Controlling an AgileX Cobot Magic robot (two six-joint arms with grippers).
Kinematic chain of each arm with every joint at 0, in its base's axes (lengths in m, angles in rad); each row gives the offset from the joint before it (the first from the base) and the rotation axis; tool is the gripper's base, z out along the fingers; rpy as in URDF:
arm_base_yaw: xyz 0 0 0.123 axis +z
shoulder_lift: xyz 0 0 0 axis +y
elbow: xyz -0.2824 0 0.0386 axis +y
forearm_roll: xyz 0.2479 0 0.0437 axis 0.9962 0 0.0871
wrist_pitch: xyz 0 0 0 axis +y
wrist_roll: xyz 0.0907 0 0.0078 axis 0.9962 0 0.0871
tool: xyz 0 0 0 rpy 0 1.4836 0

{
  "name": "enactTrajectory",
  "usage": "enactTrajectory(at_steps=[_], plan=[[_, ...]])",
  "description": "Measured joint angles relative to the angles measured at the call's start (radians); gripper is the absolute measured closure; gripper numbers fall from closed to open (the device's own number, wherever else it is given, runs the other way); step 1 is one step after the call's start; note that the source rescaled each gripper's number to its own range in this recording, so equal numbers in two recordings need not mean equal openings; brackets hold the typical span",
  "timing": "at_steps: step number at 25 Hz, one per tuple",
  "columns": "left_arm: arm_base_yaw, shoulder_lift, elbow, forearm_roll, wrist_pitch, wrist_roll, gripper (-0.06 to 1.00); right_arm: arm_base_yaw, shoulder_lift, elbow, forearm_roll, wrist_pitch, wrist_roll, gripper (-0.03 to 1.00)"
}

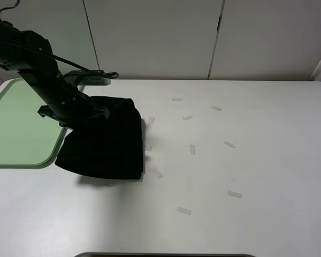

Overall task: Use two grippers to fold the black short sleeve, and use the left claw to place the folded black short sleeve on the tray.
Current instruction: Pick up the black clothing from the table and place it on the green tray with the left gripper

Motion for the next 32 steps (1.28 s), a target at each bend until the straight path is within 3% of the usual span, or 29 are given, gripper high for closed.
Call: enactTrajectory(at_steps=[7, 16, 32], plan=[[0.113, -0.040, -0.001, 0.085, 0.032, 0.009, 0.74, 0.000, 0.000, 0.000, 0.000, 0.000, 0.000, -0.03], [0.288, -0.043, -0.001, 0.093, 0.033, 0.069, 0.75, 0.000, 0.000, 0.000, 0.000, 0.000, 0.000, -0.03], [0.553, -0.043, -0.001, 0.093, -0.110, 0.094, 0.75, 0.000, 0.000, 0.000, 0.000, 0.000, 0.000, -0.03]])
